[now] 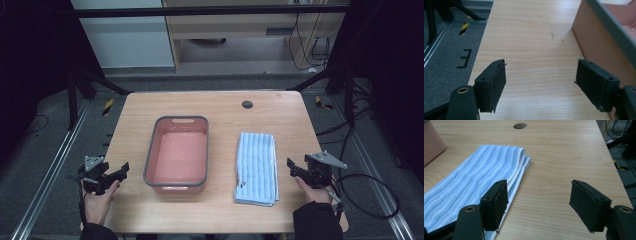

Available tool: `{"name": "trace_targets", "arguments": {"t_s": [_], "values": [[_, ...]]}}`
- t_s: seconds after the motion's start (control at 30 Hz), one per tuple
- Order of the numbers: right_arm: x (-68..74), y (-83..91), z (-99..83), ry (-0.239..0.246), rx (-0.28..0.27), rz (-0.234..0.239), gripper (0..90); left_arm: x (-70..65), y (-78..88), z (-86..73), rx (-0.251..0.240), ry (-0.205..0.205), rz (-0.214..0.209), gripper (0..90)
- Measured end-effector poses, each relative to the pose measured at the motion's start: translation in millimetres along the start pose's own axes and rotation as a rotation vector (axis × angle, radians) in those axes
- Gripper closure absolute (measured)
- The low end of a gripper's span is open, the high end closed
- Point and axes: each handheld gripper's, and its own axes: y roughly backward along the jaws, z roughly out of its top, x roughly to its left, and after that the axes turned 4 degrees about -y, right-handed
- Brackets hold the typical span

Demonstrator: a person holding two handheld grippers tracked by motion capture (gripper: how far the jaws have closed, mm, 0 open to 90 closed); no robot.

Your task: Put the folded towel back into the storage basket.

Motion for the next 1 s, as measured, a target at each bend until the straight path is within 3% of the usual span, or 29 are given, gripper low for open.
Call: {"name": "trace_targets", "arguments": {"t_s": [0.1, 0.17, 0.43, 0.53, 0.8, 0.9, 1.0], "values": [[2.5, 1.6, 1.1, 0.022, -0.006, 0.012, 32.5, -5.6, 8.2, 4.1, -0.028, -0.029, 0.009, 25.6], [4.1, 2.8, 2.0, 0.022, -0.015, 0.026, 33.0, -9.6, 16.6, 8.5, -0.065, -0.02, -0.025, 26.2], [11.0, 11.5, 17.5, 0.012, -0.041, 0.058, 38.1, -21.9, 31.7, 21.6, -0.088, -0.031, -0.051, 28.1], [15.0, 21.0, 34.0, 0.03, -0.072, 0.079, 39.3, -31.6, 35.5, 27.4, -0.087, -0.052, -0.071, 28.3], [24.5, 24.3, 65.0, 0.057, -0.096, 0.1, 40.5, -71.6, 41.9, 49.4, -0.116, -0.124, -0.13, 28.8], [28.4, 22.9, 71.9, 0.065, -0.101, 0.116, 40.9, -93.2, 46.1, 60.9, -0.133, -0.156, -0.161, 29.2], [31.6, 21.5, 76.1, 0.069, -0.101, 0.125, 40.8, -104.2, 47.4, 65.8, -0.142, -0.167, -0.173, 29.5]]}}
